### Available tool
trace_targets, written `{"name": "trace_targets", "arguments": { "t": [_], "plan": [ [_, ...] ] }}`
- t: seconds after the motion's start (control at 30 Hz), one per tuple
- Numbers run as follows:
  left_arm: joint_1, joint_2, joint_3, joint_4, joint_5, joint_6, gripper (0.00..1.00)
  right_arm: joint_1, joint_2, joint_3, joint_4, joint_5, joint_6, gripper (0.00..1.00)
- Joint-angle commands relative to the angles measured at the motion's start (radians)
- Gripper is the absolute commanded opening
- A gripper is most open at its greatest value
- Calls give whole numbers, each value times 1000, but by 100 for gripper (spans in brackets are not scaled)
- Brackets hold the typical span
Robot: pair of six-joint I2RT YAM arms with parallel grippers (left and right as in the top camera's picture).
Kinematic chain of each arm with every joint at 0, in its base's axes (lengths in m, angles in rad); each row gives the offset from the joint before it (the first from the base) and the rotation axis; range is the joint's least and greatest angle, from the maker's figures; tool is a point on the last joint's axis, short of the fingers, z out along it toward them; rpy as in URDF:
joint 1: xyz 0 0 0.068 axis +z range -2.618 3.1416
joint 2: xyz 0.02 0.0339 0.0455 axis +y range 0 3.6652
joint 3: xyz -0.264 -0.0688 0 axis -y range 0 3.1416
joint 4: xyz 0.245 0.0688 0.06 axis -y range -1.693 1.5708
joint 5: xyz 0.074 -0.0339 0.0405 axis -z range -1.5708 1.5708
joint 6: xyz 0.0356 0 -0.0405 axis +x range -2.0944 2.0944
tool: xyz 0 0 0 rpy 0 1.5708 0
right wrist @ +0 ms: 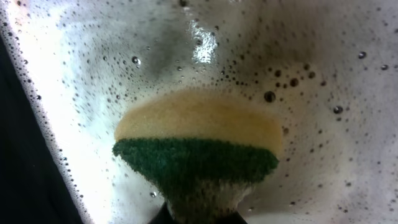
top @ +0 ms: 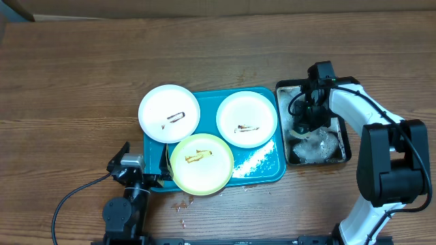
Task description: Clean dirty plates on tray and stack at the side
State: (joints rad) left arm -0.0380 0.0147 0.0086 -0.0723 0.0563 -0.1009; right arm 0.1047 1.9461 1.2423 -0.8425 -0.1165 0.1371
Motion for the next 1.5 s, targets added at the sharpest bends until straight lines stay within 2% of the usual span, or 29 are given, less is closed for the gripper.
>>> {"name": "trace_targets", "arguments": {
  "t": [0.0, 0.5, 0.87, 1.47],
  "plan": [
    [-2, -11, -4, -1, 3, 11, 100, -4, 6, 2, -8, -1, -2, 4],
    [-2, -11, -4, -1, 3, 11, 100, -4, -120, 103, -83, 1, -11, 4],
    [-2, -11, -4, -1, 3, 11, 100, -4, -270, 135, -68, 54, -33, 4],
    [-2, -11, -4, -1, 11, 10, 100, -4, -280, 134, -126, 40, -32, 4]
  ]
}}
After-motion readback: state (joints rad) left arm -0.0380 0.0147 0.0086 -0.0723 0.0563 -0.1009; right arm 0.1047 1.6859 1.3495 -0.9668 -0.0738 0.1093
